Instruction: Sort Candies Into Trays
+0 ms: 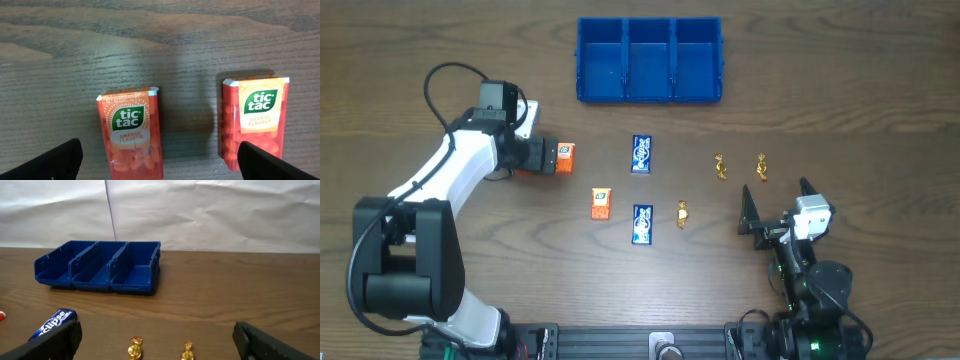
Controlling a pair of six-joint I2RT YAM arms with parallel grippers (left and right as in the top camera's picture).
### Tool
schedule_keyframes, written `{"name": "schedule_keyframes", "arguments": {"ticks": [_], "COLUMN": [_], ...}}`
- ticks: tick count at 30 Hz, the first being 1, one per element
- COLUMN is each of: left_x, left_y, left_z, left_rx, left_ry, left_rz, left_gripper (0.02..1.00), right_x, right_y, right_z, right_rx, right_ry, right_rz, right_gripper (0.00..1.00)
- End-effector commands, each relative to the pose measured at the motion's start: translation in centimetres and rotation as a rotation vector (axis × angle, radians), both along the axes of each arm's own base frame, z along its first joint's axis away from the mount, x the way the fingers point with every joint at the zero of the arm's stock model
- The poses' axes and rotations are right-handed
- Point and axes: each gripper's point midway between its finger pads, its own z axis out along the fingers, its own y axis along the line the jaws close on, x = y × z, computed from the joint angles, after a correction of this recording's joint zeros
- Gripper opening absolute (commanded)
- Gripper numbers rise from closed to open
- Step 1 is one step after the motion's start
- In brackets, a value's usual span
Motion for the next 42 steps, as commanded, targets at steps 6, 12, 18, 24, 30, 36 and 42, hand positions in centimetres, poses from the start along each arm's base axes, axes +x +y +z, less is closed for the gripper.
{"name": "schedule_keyframes", "arguments": {"ticks": [6, 12, 18, 24, 30, 36, 42], "left_x": [0.7, 0.8, 1.2, 1.2, 1.2, 1.3, 1.7], "left_y": [1.6, 1.7, 2.1, 2.0, 1.9, 1.9, 1.9], "left_z": [-0.3, -1.5, -2.1, -2.1, -2.1, -2.0, -1.9], "left_rx": [-0.007, -0.002, 0.011, 0.009, 0.004, 0.002, -0.003], "left_ry": [0.0, 0.015, 0.012, 0.012, 0.012, 0.007, -0.009], "left_rz": [0.05, 0.053, 0.081, 0.081, 0.083, 0.088, 0.099], "left_gripper": [0.998, 0.978, 0.871, 0.715, 0.601, 0.47, 0.411], "right_x": [0.0, 0.0, 0.0, 0.0, 0.0, 0.0, 0.0], "right_y": [0.1, 0.1, 0.1, 0.1, 0.1, 0.1, 0.1], "right_z": [-0.1, -0.1, -0.1, -0.1, -0.1, -0.1, -0.1], "right_rx": [0.008, 0.008, 0.008, 0.008, 0.008, 0.008, 0.009], "right_ry": [0.005, 0.005, 0.005, 0.005, 0.005, 0.005, 0.005], "right_rz": [0.0, 0.0, 0.0, 0.0, 0.0, 0.0, 0.0], "right_gripper": [0.998, 0.998, 0.998, 0.998, 0.998, 0.998, 0.998]}}
